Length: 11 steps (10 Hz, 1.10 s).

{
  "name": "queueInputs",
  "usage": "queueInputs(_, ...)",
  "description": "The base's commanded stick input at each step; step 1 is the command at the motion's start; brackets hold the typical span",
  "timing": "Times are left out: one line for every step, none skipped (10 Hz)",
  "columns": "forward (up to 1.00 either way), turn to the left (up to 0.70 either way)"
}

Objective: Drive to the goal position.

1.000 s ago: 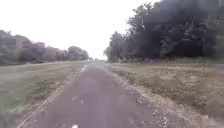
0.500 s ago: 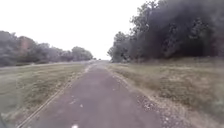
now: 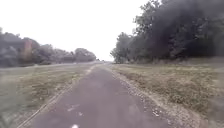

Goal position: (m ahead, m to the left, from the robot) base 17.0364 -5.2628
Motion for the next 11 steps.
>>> queueInputs(0.45,0.00)
queueInputs(0.45,0.00)
queueInputs(0.45,0.00)
queueInputs(0.45,0.00)
queueInputs(0.45,0.00)
queueInputs(0.45,0.01)
queueInputs(0.45,0.05)
queueInputs(0.45,0.14)
queueInputs(0.45,0.27)
queueInputs(0.45,0.27)
queueInputs(0.45,0.27)
